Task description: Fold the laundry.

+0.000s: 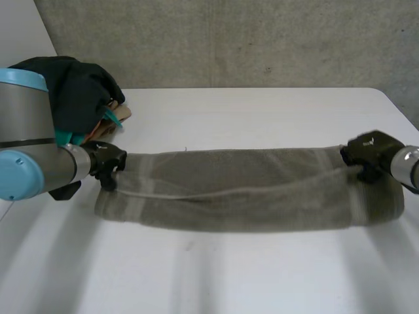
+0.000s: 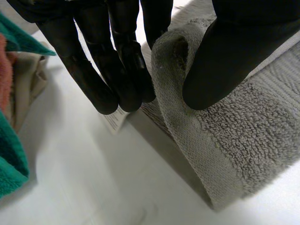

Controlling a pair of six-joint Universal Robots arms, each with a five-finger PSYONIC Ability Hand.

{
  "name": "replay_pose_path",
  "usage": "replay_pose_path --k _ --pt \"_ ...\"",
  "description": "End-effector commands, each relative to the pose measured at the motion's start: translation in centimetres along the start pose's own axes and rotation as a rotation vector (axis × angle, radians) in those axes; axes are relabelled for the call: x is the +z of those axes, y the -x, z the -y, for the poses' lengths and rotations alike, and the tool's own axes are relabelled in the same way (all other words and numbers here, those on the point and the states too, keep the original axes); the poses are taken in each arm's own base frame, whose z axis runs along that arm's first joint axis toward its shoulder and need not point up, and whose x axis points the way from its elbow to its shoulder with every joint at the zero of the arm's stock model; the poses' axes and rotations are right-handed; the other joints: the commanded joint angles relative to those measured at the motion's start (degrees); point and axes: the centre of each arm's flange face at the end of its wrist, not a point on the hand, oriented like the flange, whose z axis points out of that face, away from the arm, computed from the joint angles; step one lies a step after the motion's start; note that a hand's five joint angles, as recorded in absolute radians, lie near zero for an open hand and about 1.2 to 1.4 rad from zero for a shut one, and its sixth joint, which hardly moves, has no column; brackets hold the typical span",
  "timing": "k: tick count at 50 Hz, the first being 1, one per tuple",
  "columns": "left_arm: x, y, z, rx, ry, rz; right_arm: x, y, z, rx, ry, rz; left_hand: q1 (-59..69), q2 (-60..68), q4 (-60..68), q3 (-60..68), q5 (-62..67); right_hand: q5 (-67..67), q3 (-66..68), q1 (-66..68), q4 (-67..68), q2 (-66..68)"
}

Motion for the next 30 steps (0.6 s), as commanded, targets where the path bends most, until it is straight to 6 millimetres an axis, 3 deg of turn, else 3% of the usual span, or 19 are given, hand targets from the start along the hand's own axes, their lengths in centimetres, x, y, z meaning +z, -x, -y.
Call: replay_pose_path --k 1,11,17,18,19,20,21,22,27,30 --pt "1.7 0.6 1.1 -0.044 -0.035 0.060 3.8 -0.8 1.4 -0.021 -0.169 -0.133 14.16 11.59 11.71 12.07 14.03 12.43 11.82 14.66 11.60 12.25" --pt "3.4 1.7 2.6 -0.120 -0.095 0.196 8.5 -1.0 1.7 -0.063 -0.266 -0.251 14.16 11.59 11.71 12.07 14.03 12.43 11.82 14.66 11.60 12.25" --pt "4.4 1.2 3.4 -0.132 -0.146 0.199 10.8 0.4 1.2 -0.065 -0.263 -0.217 14.16 11.59 11.71 12.07 14.03 12.43 11.82 14.66 11.60 12.25" --pt "4.6 1.2 3.5 -0.137 -0.154 0.195 11.0 0.5 1.2 -0.064 -0.265 -0.219 11.18 8.61 8.73 9.09 11.05 5.08 4.47 7.31 4.25 4.90" --pt "4.7 1.0 3.7 -0.141 -0.166 0.190 11.3 0.7 1.2 -0.064 -0.263 -0.221 -3.00 -5.57 -5.45 -5.10 -3.13 -18.15 -18.75 -15.91 -18.97 -18.32" --pt "4.7 0.8 3.9 -0.145 -0.176 0.187 11.5 0.8 1.0 -0.064 -0.259 -0.226 -18.96 -21.54 -21.41 -21.06 -19.09 -45.52 -46.12 -43.29 -46.35 -45.69" --pt "4.7 0.3 4.2 -0.150 -0.196 0.175 11.9 0.8 0.8 -0.063 -0.243 -0.245 -47.27 -49.84 -49.72 -49.36 -47.40 -57.57 -58.18 -55.34 -58.40 -57.75" --pt "4.7 0.2 4.4 -0.148 -0.201 0.174 12.0 0.7 0.8 -0.061 -0.238 -0.261 -55.84 -58.41 -58.29 -57.93 -55.97 -57.57 -58.18 -55.34 -58.40 -57.75" --pt "3.3 0.2 5.5 -0.166 -0.232 0.193 11.2 -0.5 1.4 -0.020 -0.223 -0.307 -55.84 -58.41 -58.29 -57.93 -55.97 -57.57 -58.18 -55.34 -58.40 -57.75" --pt "1.7 0.6 6.1 -0.167 -0.247 0.213 9.3 -1.6 2.3 0.059 -0.227 -0.307 -55.84 -58.41 -58.29 -57.93 -55.97 -57.57 -58.18 -55.34 -58.40 -57.75"
